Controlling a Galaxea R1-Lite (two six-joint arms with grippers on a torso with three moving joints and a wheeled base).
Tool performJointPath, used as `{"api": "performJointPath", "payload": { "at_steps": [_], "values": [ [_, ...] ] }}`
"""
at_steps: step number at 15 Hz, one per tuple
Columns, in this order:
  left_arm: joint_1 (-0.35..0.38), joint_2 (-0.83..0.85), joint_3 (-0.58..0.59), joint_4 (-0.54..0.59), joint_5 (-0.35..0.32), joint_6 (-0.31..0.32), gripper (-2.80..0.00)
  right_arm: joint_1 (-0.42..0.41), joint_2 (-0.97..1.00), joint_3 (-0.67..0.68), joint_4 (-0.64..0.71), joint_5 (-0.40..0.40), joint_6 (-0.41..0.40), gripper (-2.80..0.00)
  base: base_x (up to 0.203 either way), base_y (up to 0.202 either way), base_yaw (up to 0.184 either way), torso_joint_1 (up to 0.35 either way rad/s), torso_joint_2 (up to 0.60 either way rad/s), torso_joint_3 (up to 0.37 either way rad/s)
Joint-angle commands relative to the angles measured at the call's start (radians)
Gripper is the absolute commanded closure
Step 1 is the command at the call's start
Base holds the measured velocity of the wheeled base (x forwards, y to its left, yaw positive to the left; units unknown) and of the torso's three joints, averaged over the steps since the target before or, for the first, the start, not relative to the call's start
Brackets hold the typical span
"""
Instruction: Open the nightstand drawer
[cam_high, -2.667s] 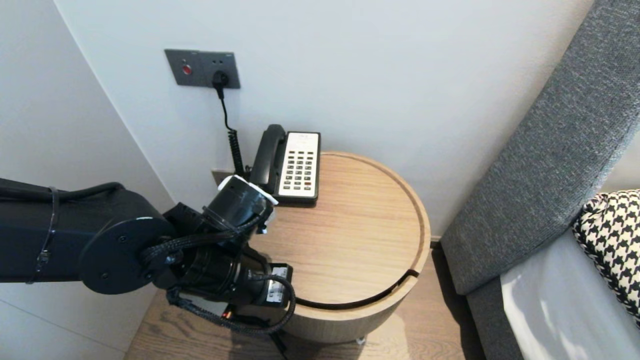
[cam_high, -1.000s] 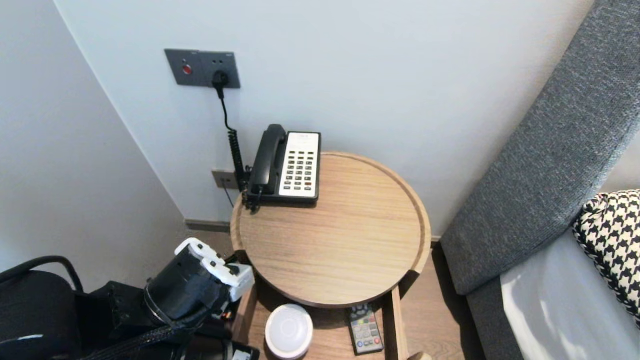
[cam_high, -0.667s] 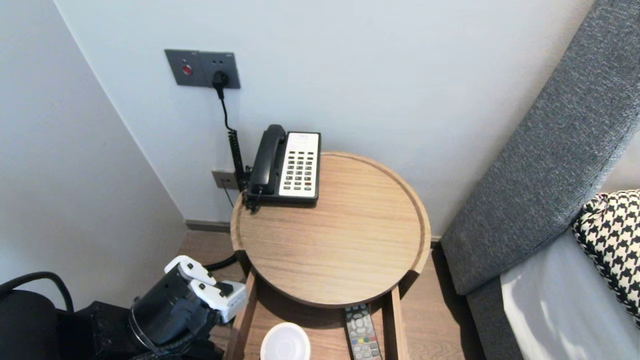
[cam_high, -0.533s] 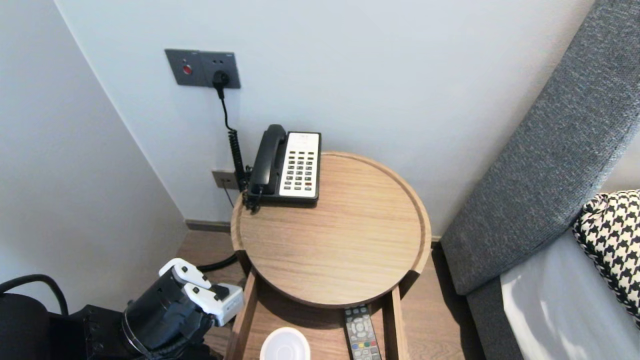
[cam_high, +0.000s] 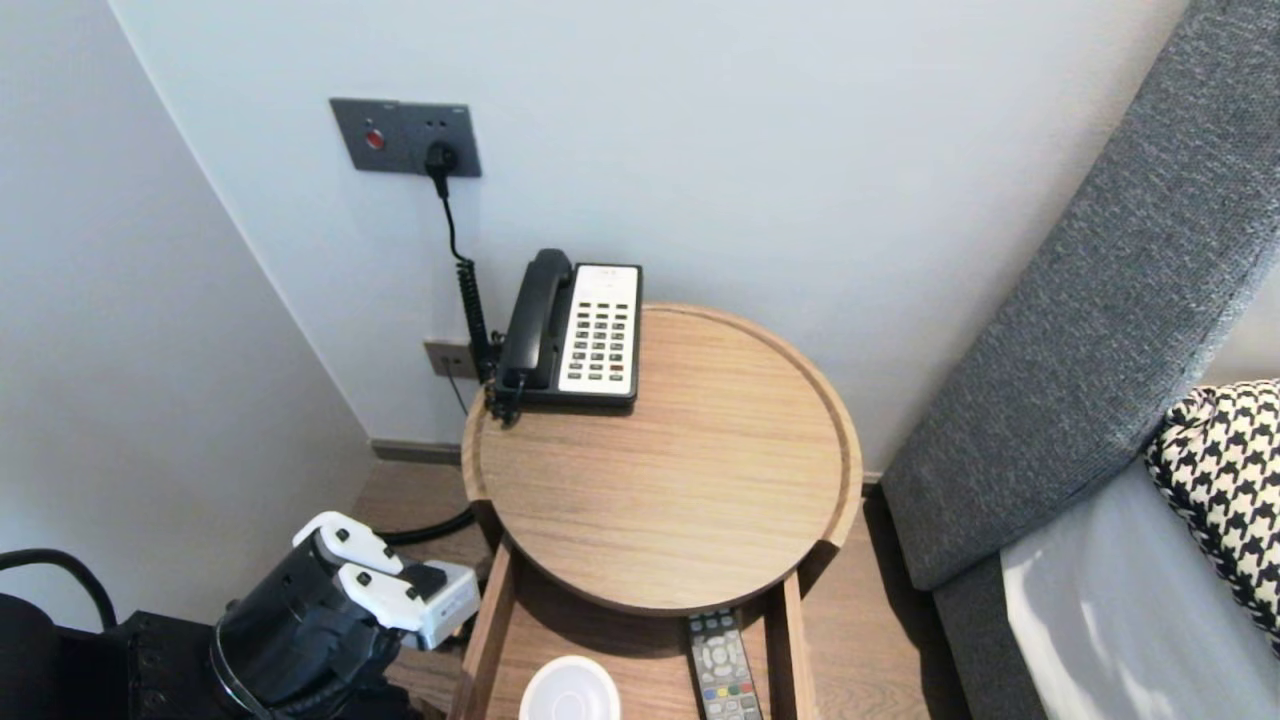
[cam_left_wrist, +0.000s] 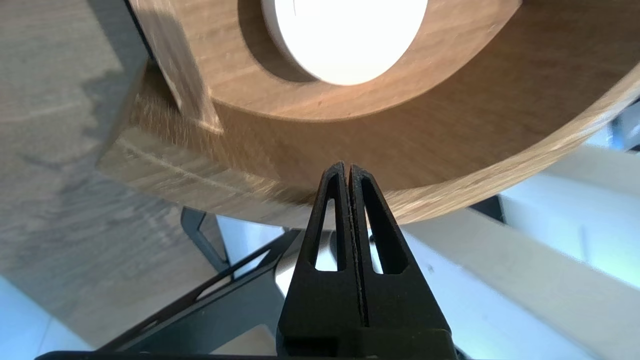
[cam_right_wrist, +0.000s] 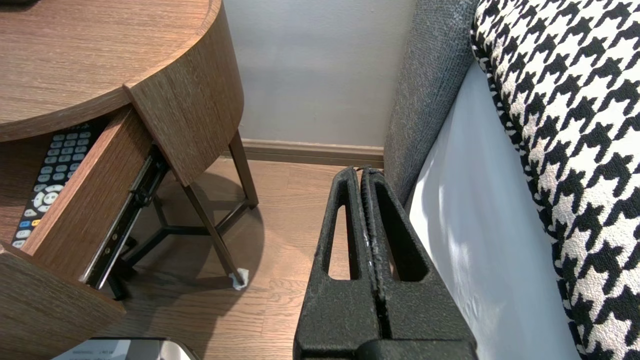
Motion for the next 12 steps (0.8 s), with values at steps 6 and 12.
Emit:
{"api": "performJointPath", "payload": {
  "at_steps": [6,12],
  "values": [
    [0.001,0.029,-0.286,0.237,0.136,-0.007,0.0,0.0,0.001,0.011,0.0,0.0,-0.001,0.0,0.0,0.0,0.0,0.0,0.0,0.0],
    [-0.054,0.121,-0.312,0.246,0.142,-0.056,0.0,0.0,0.001,0.011,0.0,0.0,0.0,0.0,0.0,0.0,0.0,0.0,0.0,0.0]
  ]
}}
